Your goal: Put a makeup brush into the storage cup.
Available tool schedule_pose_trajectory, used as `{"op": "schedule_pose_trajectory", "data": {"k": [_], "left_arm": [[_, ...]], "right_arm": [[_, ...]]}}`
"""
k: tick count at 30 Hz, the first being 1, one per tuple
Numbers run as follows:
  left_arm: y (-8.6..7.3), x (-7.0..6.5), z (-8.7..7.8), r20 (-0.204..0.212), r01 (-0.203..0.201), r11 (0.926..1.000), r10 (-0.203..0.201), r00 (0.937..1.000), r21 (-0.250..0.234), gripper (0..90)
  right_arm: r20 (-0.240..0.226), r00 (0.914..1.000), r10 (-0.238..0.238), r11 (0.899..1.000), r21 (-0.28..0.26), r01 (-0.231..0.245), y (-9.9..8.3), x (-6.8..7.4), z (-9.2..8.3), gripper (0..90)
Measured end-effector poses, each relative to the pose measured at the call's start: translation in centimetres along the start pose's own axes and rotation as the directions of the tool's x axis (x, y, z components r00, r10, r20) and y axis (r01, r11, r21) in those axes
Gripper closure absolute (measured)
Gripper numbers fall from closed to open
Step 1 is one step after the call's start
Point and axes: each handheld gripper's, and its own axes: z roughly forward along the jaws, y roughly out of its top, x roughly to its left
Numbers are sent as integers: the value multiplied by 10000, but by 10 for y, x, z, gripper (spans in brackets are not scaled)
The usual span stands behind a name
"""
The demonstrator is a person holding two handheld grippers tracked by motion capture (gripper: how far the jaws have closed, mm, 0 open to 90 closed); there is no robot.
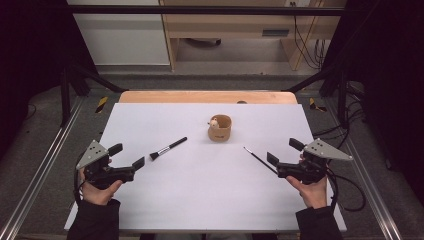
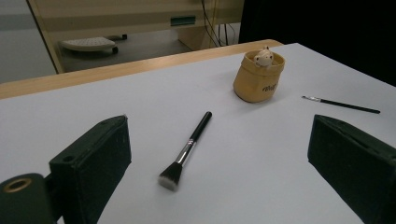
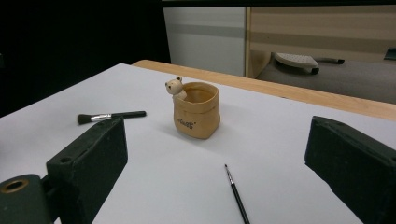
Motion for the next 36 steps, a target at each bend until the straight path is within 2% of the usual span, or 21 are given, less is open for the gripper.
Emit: {"op": "schedule_pose_trajectory", "data": {"k": [10,17,36], "left_arm": [[-3,2,-3,-96,70,10000,-70,9999,47,56],[-5,2,-2,-179,27,9999,-25,9998,148,57],[-8,1,1,-225,-42,9995,49,9997,327,56]], "right_arm": [[303,9995,-35,9999,115,31,-1,-5,-4,69],[639,9977,-234,9987,466,205,-2,-5,0,75],[898,9944,-562,9856,1639,409,-8,-6,28,96]]}}
